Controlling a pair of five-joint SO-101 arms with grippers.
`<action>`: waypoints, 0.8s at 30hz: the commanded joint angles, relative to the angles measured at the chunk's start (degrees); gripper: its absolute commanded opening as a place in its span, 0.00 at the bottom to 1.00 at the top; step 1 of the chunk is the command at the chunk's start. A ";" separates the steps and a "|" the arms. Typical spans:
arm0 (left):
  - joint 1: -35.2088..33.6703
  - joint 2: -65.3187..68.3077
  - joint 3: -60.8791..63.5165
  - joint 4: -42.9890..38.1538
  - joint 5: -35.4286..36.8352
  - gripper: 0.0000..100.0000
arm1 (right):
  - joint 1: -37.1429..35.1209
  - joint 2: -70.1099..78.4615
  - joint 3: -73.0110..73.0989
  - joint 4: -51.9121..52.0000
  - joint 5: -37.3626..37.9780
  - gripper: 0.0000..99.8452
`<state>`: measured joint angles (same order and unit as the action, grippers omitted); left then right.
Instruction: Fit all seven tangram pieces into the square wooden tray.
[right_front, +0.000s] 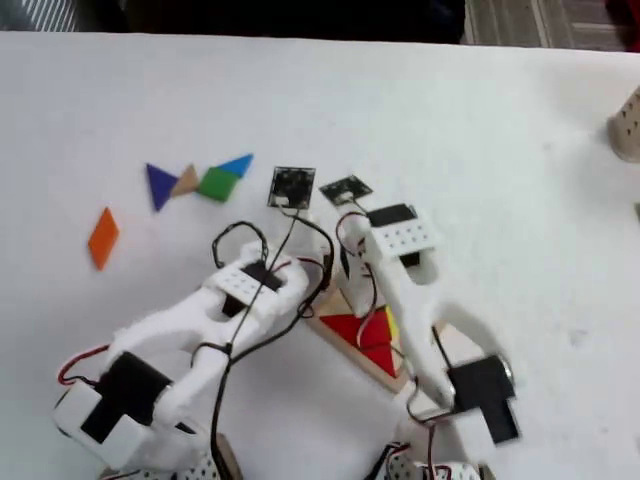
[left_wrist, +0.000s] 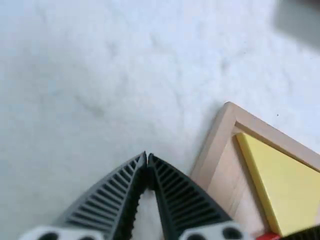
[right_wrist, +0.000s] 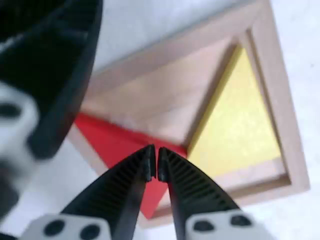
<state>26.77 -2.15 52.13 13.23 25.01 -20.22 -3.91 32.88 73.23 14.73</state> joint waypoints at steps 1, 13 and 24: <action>-0.40 -3.12 -2.73 -1.23 0.62 0.02 | -0.22 -10.15 2.99 2.15 2.29 0.02; 0.66 -3.12 -2.64 -1.23 0.53 0.02 | 9.80 -22.55 14.33 -2.33 2.37 0.02; 4.09 -3.12 -2.29 -0.79 -6.42 0.02 | 12.44 -17.45 12.13 -9.36 -10.46 0.20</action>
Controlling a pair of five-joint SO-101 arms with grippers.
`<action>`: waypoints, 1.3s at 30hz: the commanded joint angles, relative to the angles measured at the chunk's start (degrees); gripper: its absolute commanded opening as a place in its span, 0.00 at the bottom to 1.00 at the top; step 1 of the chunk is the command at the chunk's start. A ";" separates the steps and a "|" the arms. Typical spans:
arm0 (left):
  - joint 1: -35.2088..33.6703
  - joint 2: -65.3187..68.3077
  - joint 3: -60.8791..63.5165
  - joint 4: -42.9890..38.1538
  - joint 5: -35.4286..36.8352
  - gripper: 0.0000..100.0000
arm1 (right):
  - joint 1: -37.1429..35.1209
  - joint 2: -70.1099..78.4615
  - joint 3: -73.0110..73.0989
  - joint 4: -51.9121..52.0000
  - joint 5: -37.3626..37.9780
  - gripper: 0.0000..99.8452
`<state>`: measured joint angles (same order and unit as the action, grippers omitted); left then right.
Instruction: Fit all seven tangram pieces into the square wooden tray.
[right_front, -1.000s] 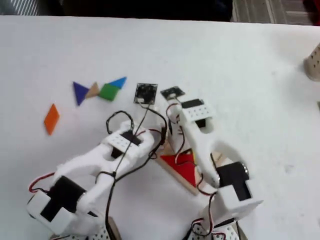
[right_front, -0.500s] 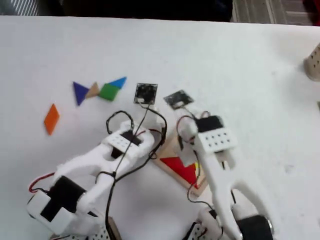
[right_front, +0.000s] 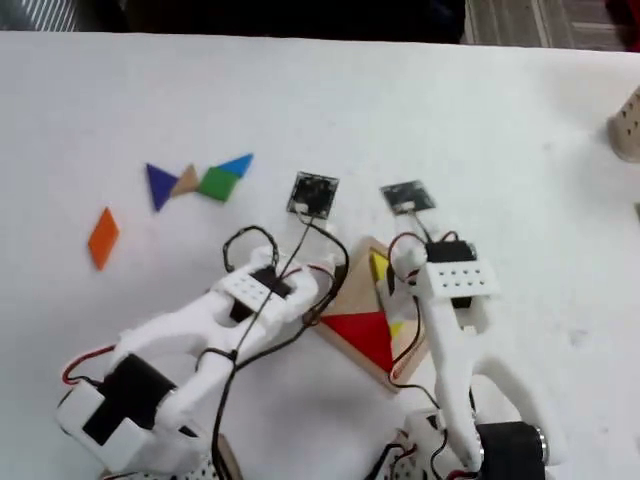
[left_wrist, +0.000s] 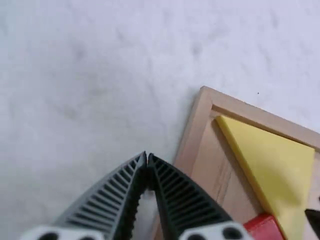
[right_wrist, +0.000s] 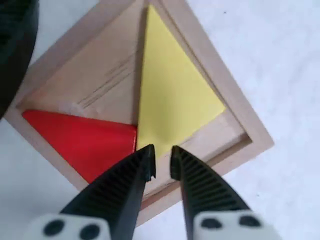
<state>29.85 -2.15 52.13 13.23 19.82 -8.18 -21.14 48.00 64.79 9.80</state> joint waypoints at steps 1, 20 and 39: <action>1.01 -3.12 -2.37 -0.79 -1.23 0.02 | -0.57 -0.13 -3.08 -1.01 -6.68 0.25; 4.44 -13.67 4.66 3.69 -2.99 0.26 | -3.21 17.19 -7.91 -9.80 -11.34 0.31; 5.14 -13.85 4.92 4.13 -3.69 0.26 | -3.38 28.00 -19.87 -2.86 -8.53 0.03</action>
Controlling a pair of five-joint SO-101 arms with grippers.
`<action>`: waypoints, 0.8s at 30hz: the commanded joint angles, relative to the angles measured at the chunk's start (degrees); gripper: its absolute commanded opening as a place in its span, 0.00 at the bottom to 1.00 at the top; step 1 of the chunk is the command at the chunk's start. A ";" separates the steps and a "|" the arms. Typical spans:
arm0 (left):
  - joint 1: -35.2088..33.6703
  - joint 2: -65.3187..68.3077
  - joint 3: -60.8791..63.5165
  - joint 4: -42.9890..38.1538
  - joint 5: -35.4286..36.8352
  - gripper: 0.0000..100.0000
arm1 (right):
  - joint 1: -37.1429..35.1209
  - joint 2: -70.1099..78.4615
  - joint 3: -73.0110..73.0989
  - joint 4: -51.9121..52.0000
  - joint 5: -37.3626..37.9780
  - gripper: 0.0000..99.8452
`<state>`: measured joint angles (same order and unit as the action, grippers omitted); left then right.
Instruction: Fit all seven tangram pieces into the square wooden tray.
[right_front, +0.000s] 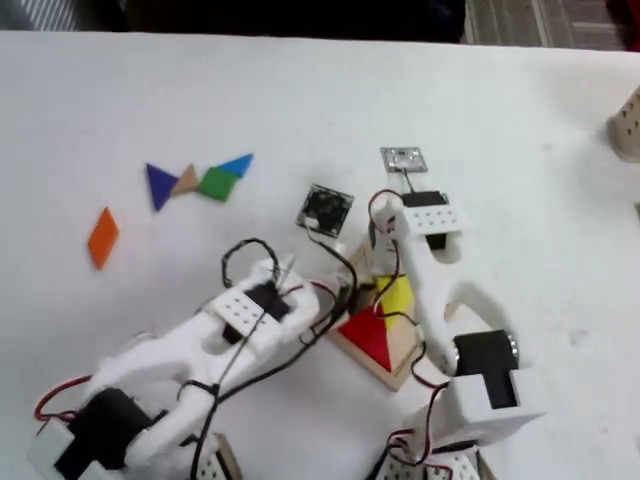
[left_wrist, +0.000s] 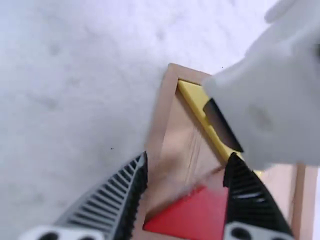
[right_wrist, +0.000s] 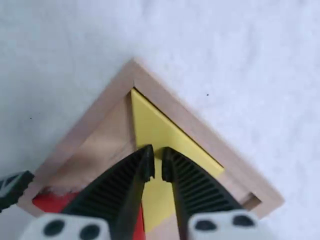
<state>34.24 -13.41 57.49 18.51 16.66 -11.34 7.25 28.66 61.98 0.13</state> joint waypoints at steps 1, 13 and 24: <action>0.66 -2.59 -0.44 -1.14 -0.53 0.26 | -0.40 -0.57 -0.53 -0.57 1.23 0.03; 0.48 -2.86 -0.44 -1.14 -0.53 0.26 | 1.36 -11.56 2.64 8.75 3.69 0.07; 0.40 -2.77 -0.44 -1.14 -0.53 0.26 | 1.36 -11.30 8.18 4.88 3.96 0.23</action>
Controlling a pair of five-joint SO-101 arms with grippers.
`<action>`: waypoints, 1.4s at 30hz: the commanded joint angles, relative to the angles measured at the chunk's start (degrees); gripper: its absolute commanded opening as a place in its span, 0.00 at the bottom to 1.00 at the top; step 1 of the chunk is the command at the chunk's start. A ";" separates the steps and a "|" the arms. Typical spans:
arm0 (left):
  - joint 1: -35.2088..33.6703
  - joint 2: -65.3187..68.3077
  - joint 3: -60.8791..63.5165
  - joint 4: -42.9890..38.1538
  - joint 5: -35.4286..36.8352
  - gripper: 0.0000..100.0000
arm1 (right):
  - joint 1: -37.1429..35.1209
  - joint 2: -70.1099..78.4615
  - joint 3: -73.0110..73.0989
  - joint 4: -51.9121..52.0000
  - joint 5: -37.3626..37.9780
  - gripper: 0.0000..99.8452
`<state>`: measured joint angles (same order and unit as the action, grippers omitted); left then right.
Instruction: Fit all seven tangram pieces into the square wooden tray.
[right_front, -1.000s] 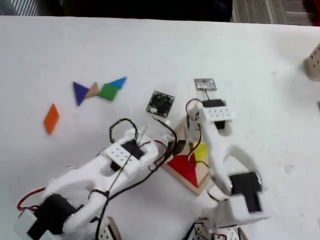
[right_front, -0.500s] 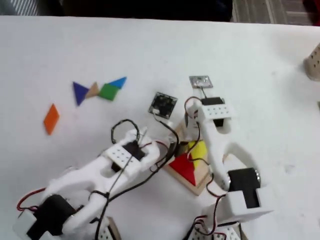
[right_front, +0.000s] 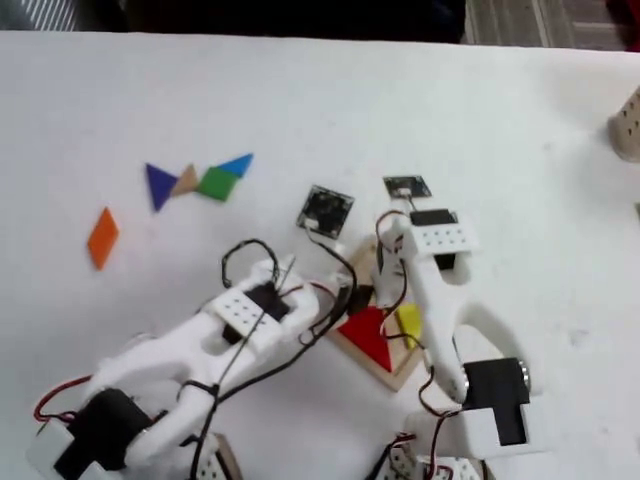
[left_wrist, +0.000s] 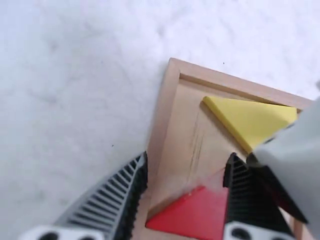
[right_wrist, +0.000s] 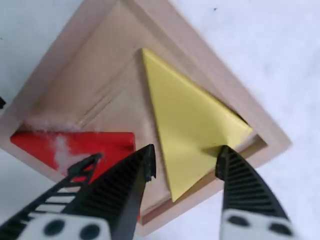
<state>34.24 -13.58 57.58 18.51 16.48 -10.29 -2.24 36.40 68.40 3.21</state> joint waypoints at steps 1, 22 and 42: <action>0.40 -2.59 -0.53 -1.14 -0.35 0.26 | 0.31 -1.71 0.44 -2.15 0.88 0.24; 0.48 -2.59 -0.53 -1.14 -0.35 0.26 | -2.77 14.99 -14.51 -0.57 18.37 0.03; 0.40 -2.59 -0.53 -1.14 -0.35 0.26 | -3.82 4.26 -24.79 5.32 33.93 0.02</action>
<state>34.33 -13.67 57.49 18.33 16.66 -13.45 9.89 14.42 70.59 38.90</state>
